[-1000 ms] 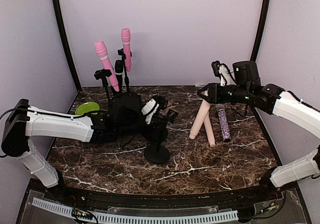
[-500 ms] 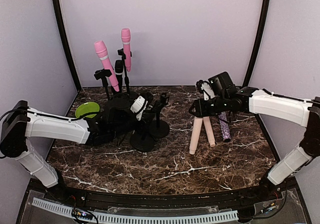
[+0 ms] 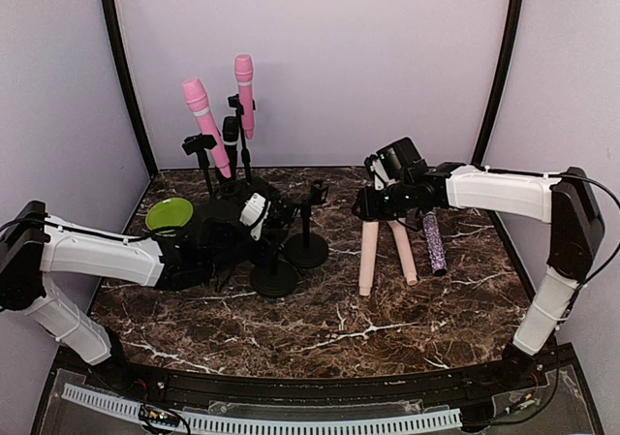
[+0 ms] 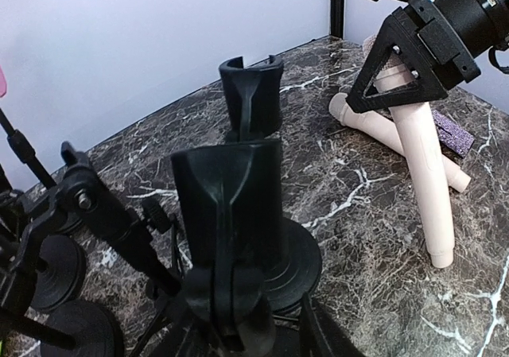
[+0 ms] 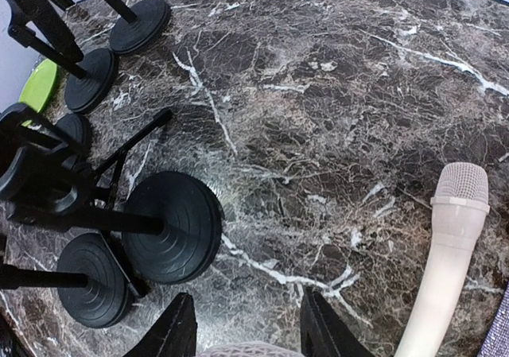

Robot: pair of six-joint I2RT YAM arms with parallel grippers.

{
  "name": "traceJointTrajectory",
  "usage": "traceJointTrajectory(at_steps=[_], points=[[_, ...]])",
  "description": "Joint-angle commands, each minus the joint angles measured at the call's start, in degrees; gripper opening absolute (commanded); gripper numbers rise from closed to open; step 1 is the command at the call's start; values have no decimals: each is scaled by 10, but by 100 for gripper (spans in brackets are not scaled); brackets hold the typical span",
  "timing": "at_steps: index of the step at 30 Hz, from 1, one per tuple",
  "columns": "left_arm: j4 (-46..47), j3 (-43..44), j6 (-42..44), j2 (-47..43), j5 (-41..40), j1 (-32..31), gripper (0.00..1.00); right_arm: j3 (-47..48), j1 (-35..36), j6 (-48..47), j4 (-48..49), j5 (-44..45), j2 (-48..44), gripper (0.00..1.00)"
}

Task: Remove the microphone from the stand
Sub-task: Move the microphone stand to the center of the board.

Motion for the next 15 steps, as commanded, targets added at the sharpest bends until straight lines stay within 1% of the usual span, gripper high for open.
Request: traceJointTrajectory(at_steps=[1, 4, 6, 10, 11, 13, 14, 15], points=[[-102, -39, -21, -18, 5, 0, 45, 26, 3, -1, 15, 48, 49, 30], [-106, -49, -25, -48, -1, 0, 52, 41, 3, -2, 9, 62, 75, 33], [-117, -52, -26, -77, -11, 0, 55, 49, 3, -4, 11, 53, 87, 37], [-146, -55, -18, -159, -32, 0, 62, 57, 4, -6, 17, 40, 105, 42], [-157, -53, -16, -172, -34, 0, 65, 59, 4, -6, 18, 41, 109, 43], [-177, -45, -12, -205, -35, 1, 71, 62, 5, -7, 18, 46, 119, 44], [-203, -38, -9, -222, -31, 3, 72, 65, 5, -7, 17, 48, 125, 45], [-222, -16, -7, -228, -32, 7, 74, 68, 6, -9, 14, 52, 130, 46]])
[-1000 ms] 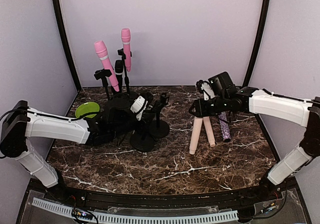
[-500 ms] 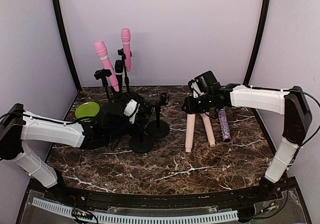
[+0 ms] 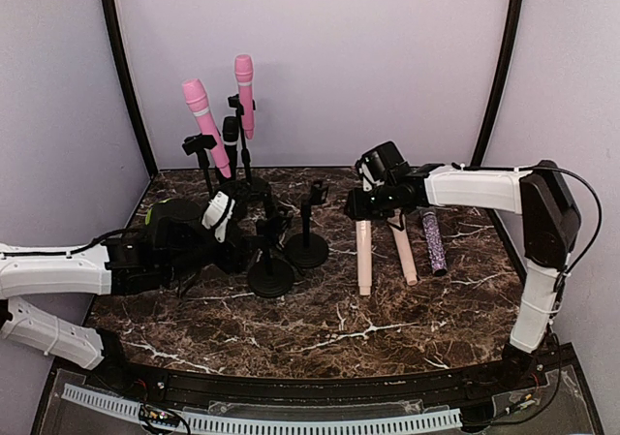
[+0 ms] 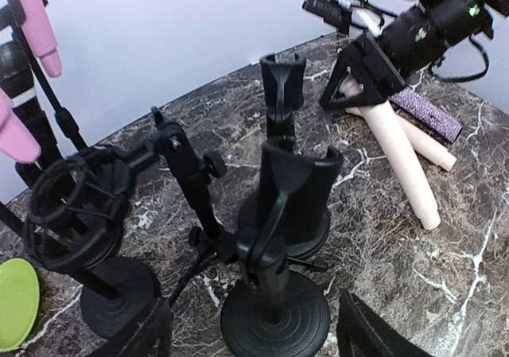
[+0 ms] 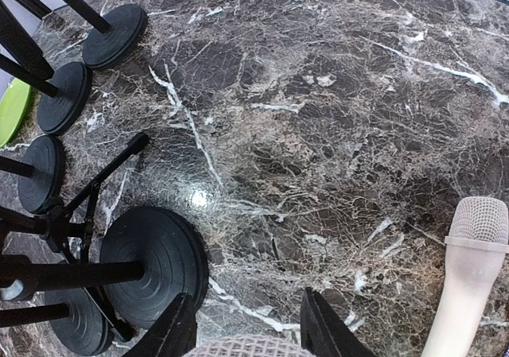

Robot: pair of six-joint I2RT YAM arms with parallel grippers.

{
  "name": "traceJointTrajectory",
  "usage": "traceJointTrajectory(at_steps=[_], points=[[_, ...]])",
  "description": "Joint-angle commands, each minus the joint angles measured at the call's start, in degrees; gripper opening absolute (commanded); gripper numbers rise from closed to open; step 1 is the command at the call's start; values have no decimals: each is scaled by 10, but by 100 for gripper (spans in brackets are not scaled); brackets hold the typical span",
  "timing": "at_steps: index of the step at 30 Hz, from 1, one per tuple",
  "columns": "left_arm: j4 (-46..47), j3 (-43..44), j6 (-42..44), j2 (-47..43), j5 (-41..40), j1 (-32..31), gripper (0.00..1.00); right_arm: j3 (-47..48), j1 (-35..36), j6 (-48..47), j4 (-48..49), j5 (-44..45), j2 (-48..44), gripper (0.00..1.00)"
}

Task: Remove the microphone from the stand
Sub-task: Move the microphone stand to the center of the board, then place the microphone at the center of the board.

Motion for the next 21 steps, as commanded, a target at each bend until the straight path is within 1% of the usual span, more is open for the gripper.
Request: traceJointTrajectory(at_steps=[1, 3, 4, 7, 8, 9, 12, 13, 14, 15, 16, 17, 18, 21], points=[[-122, 51, 9, -62, -24, 8, 74, 9, 8, -18, -11, 34, 42, 48], [-180, 97, 14, -75, -39, 20, 76, 17, 13, -23, -20, 54, 52, 50], [-195, 125, 17, -80, -32, 39, 78, 21, 16, -25, -24, 62, 57, 51], [-257, 190, 21, -94, 38, 111, 79, 30, 24, -29, -33, 79, 69, 52], [-267, 200, 22, -95, 52, 125, 79, 31, 27, -30, -33, 84, 70, 53], [-286, 222, 38, -94, 76, 148, 79, 31, 28, -30, -34, 88, 71, 54], [-321, 260, 65, -86, 100, 183, 79, 35, 39, -36, -45, 118, 73, 57], [-332, 273, 75, -81, 112, 205, 79, 37, 43, -38, -50, 130, 73, 58], [-336, 277, 78, -80, 120, 217, 79, 39, 47, -41, -54, 139, 74, 59], [-338, 281, 80, -78, 144, 245, 79, 40, 50, -44, -57, 146, 75, 60], [-337, 281, 79, -79, 172, 260, 79, 40, 52, -46, -59, 150, 76, 61], [-332, 278, 77, -79, 193, 290, 79, 40, 53, -48, -61, 154, 77, 62], [-329, 276, 74, -81, 226, 304, 79, 40, 54, -49, -64, 157, 78, 63], [-305, 256, 59, -86, 282, 357, 79, 39, 57, -52, -72, 172, 80, 68]])
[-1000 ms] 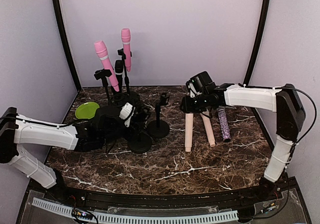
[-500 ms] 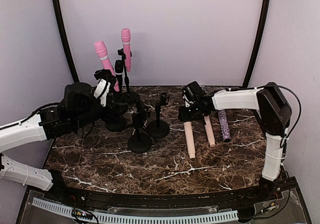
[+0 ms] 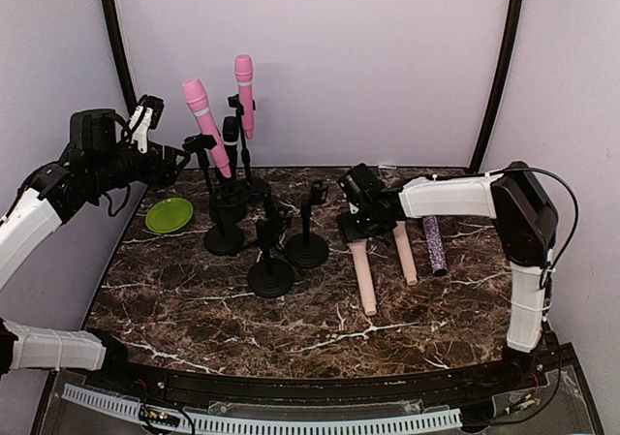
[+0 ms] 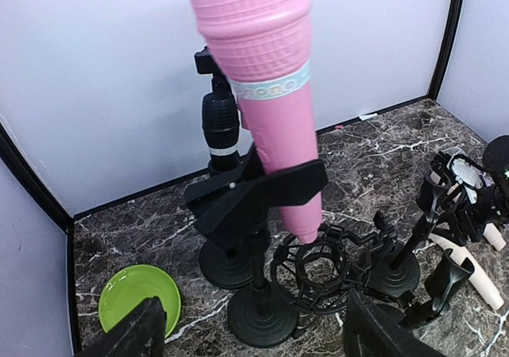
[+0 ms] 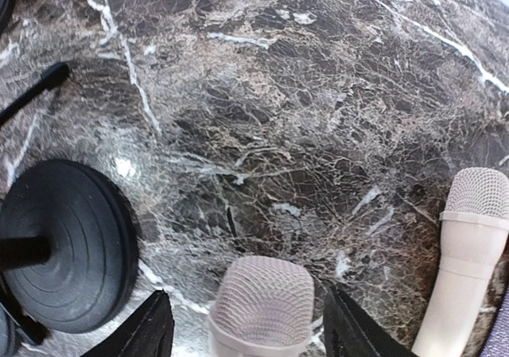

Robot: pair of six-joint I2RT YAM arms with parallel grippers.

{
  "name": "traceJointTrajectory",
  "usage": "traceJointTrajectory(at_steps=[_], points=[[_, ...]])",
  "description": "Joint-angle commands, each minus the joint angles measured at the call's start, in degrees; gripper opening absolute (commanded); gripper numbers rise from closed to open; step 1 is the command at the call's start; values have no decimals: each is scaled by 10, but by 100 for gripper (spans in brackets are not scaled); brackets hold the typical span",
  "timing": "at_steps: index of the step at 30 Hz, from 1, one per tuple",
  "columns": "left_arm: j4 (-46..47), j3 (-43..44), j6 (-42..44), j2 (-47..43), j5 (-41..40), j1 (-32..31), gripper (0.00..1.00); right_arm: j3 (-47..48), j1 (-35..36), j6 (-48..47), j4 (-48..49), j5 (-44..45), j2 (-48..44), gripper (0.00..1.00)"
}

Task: Remove the microphone from the stand
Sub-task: Place the microphone at the center of the board.

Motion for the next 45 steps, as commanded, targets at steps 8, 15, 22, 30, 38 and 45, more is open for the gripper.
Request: traceJointTrajectory(at_steps=[8, 15, 22, 30, 38, 45], points=[[147, -153, -115, -18, 221, 129, 78, -16, 8, -13, 2, 67, -22, 74], [412, -321, -155, -31, 192, 130, 73, -38, 7, -14, -3, 99, -36, 74], [533, -328, -147, 49, 225, 130, 62, -60, 7, -8, 17, 92, -68, 76], [591, -282, -104, 123, 255, 130, 45, -95, 7, -2, 53, 51, -143, 81], [609, -255, -78, 180, 299, 130, 41, -133, 7, 11, 82, 26, -204, 83], [622, -244, -53, 208, 284, 130, 27, -170, 7, 27, 113, 21, -249, 83]])
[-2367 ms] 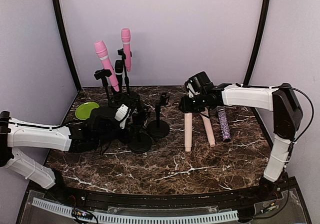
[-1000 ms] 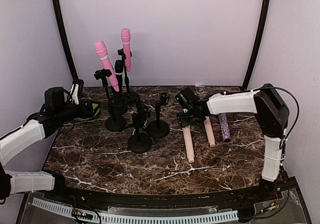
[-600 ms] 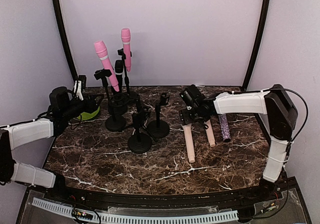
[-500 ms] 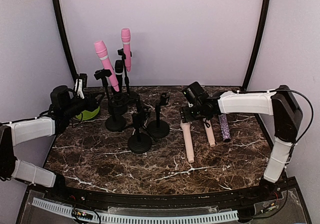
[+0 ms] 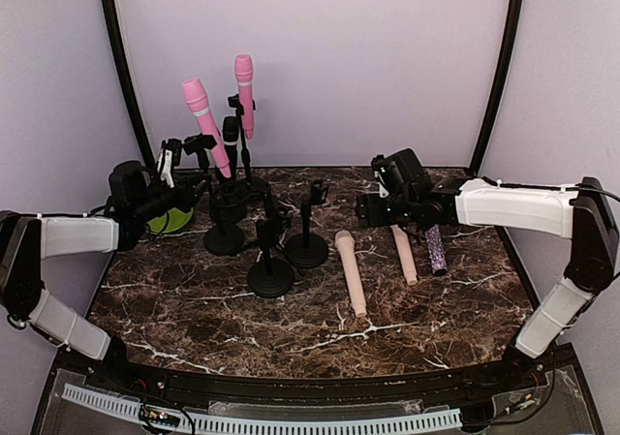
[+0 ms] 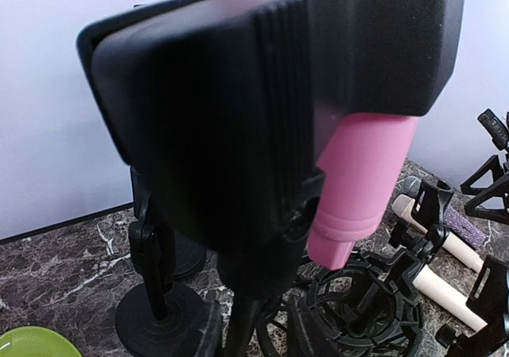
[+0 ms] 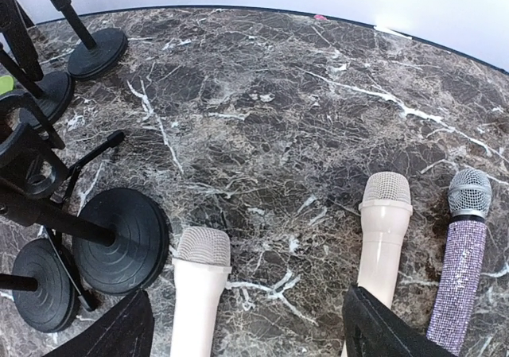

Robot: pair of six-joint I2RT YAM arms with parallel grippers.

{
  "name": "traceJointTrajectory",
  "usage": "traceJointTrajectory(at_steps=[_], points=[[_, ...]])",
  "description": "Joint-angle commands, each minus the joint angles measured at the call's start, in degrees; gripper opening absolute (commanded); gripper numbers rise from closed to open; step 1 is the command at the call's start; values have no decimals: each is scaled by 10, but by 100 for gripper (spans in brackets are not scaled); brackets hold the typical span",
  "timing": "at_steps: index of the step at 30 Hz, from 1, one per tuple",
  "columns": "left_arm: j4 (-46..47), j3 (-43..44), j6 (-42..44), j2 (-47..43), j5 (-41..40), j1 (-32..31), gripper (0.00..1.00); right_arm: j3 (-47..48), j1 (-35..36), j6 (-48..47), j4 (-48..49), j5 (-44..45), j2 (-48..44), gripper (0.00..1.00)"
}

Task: Remove the microphone from the stand
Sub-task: Place the microphone at the center of the board, then pick up the microphone stand with the microphone from the center of the board.

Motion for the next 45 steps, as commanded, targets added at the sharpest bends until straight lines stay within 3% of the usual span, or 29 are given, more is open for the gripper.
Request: traceJointTrajectory(at_steps=[1, 10, 18, 21, 30, 38, 45], points=[[32, 18, 33, 5, -3, 2, 26, -22, 3, 19, 43, -8, -35, 83], [97, 14, 39, 47, -10, 2, 23, -50, 3, 41, 57, -10, -52, 83], [148, 6, 54, 57, -3, 1, 8, -79, 0, 61, 70, -10, -73, 83], [156, -4, 73, 41, -23, 1, 0, -87, -2, 64, 73, -7, -84, 84], [127, -31, 102, -68, -103, 0, 0, -112, -9, 76, 87, -4, -114, 84], [-31, -3, 101, -185, -135, -43, 0, -128, -10, 69, 108, -14, -160, 84], [-228, 81, 71, -234, -128, -99, 0, -144, -10, 13, 193, -119, -246, 87]])
